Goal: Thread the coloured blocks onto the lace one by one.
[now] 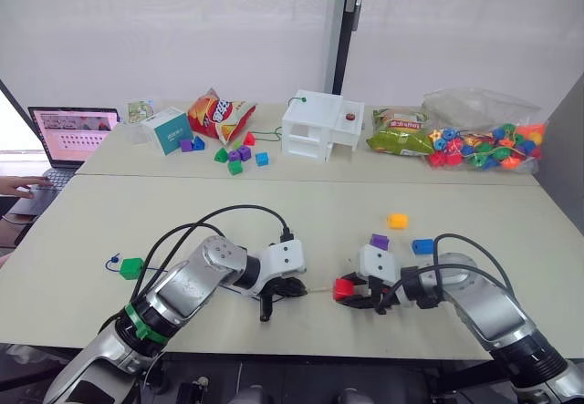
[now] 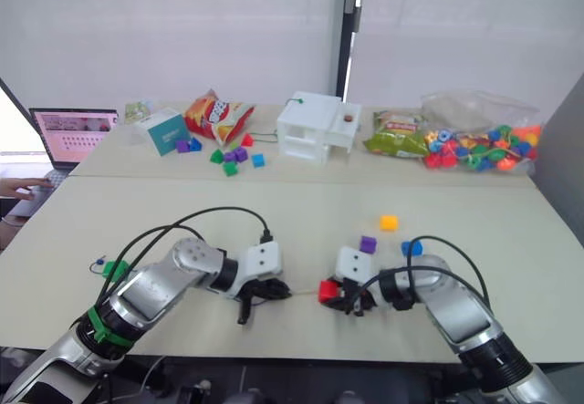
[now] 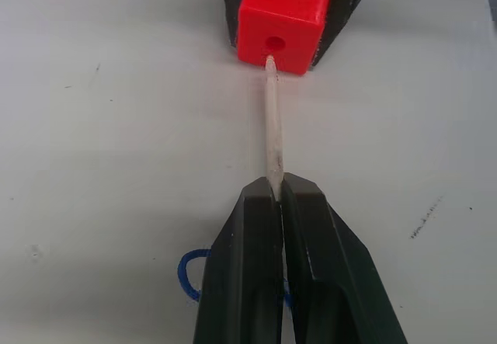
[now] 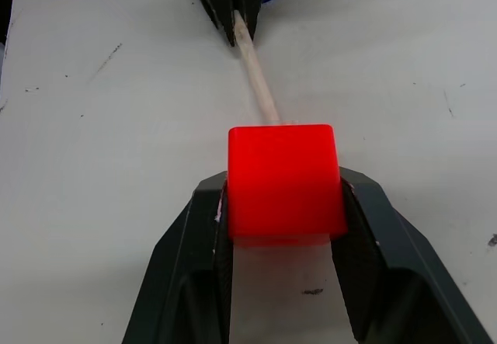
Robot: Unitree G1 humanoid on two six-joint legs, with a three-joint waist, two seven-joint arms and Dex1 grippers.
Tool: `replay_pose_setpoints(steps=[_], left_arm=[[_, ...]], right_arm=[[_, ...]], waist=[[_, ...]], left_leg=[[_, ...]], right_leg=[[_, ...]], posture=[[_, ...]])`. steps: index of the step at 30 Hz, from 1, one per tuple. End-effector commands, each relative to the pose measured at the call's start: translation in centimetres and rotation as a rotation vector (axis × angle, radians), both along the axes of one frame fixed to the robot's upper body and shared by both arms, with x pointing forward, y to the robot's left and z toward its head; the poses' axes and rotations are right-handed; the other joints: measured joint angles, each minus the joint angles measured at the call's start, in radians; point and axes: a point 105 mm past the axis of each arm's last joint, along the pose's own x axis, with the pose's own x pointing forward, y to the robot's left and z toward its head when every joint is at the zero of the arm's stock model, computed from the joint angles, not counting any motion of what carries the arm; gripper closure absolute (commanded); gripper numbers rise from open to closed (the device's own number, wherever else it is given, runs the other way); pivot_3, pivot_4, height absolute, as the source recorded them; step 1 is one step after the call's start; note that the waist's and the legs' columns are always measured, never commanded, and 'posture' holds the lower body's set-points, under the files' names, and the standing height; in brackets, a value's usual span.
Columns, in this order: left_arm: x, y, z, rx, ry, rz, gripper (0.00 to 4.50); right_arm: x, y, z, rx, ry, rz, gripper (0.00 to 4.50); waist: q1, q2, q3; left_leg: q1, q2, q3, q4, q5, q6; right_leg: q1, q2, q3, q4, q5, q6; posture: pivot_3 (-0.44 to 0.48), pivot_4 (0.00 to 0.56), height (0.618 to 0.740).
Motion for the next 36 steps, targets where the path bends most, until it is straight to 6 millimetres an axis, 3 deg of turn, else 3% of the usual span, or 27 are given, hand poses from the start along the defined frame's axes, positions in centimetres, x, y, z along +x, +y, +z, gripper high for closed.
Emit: replay_pose_setpoints(steps=[1, 22, 32, 36], left_arm=[[-0.2, -0.4, 0.6, 0.003, -0.025, -0.03, 4.5], [-1.0, -3.9, 2.5, -0.123, -0.065, -0.134, 4.5], [-1.1, -3.1, 2.5, -0.111, -0.037, -0.158, 4.5], [-1.3, -3.8, 2.5, -0.128, -0.026, -0.176, 4.5]], right_arm=[[-0.1, 0.5, 0.8, 0.009, -0.035, 0.014, 3.3], [-0.4, 0.7, 0.6, 0.005, -0.016, 0.013, 3.3], [-0.4, 0.5, 0.5, 0.005, -0.013, 0.001, 3.3], [-0.4, 0.6, 0.5, 0.008, -0.014, 0.0, 3.3]], waist=[[0.0, 0.0, 0.0], [0.003, 0.0, 0.0], [0.002, 0.0, 0.0], [0.002, 0.0, 0.0]], left_leg=[[0.0, 0.0, 0.0, 0.0, 0.0, 0.0], [0.0, 0.0, 0.0, 0.001, 0.0, 0.0], [0.001, 0.0, 0.0, 0.001, 0.0, 0.0], [0.001, 0.0, 0.0, 0.001, 0.0, 0.0]], right_leg=[[0.0, 0.0, 0.0, 0.0, 0.0, 0.0], [0.001, 0.0, 0.0, 0.0, 0.0, 0.0], [0.001, 0.0, 0.0, 0.0, 0.0, 0.0], [0.001, 0.0, 0.0, 0.0, 0.0, 0.0]], posture=[[0.0, 0.15, 0.74], [0.0, 0.15, 0.74], [0.0, 0.15, 0.74], [0.0, 0.15, 0.74]])
